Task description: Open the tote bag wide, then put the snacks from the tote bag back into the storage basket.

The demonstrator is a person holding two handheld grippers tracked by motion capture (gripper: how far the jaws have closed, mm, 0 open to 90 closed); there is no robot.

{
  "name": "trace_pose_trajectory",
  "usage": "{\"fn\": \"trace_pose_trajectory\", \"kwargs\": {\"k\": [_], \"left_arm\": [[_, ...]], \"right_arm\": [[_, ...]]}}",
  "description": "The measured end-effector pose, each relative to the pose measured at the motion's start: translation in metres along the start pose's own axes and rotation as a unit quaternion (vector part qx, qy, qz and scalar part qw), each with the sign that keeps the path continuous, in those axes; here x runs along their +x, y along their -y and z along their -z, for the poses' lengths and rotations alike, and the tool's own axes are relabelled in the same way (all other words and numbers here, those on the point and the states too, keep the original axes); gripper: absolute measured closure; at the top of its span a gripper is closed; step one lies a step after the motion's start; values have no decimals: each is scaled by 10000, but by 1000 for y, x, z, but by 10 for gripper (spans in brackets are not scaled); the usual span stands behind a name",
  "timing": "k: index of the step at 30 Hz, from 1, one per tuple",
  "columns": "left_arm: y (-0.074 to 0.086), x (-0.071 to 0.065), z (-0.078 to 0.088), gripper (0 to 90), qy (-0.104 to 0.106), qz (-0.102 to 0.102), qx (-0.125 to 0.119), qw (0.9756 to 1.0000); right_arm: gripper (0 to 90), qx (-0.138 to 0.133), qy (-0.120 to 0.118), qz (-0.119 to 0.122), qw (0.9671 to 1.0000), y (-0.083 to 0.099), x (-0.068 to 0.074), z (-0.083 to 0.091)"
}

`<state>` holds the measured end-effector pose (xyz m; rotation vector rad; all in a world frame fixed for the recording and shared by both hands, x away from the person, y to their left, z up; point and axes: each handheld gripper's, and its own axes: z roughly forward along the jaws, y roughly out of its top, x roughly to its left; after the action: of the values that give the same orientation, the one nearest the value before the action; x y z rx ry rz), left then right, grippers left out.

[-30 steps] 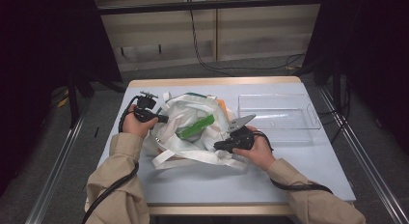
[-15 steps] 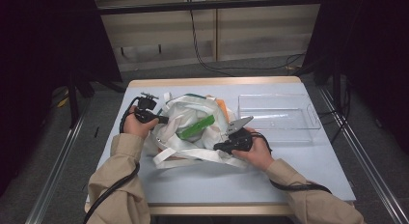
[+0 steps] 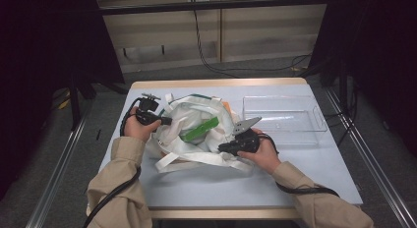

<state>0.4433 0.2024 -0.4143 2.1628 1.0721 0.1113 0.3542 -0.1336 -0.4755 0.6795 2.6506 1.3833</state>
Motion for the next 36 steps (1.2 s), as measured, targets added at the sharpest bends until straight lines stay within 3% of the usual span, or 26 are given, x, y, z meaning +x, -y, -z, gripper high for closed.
{"fn": "trace_pose_trajectory", "kwargs": {"k": [7, 9, 16, 21, 33, 36], "left_arm": [[-2, -12, 12, 825, 145, -223, -77, 9996], [-1, -15, 12, 819, 172, -182, -142, 9996], [3, -21, 18, 778, 214, -316, -167, 9991], [7, -24, 22, 757, 280, -326, -153, 9990], [20, -30, 26, 673, 329, -269, -374, 9984], [23, -31, 27, 646, 307, -279, -304, 9987]], "right_arm": [[707, -31, 150, 76, 9999, -11, 2, 10], [679, -52, 160, 58, 9998, -12, 2, 13], [580, -54, 227, 149, 9996, -24, 3, 21], [520, -39, 253, 244, 9994, -32, 1, 23], [359, -23, 439, 460, 9980, -49, -2, 30], [320, 6, 470, 520, 9975, -52, -3, 29]]}}
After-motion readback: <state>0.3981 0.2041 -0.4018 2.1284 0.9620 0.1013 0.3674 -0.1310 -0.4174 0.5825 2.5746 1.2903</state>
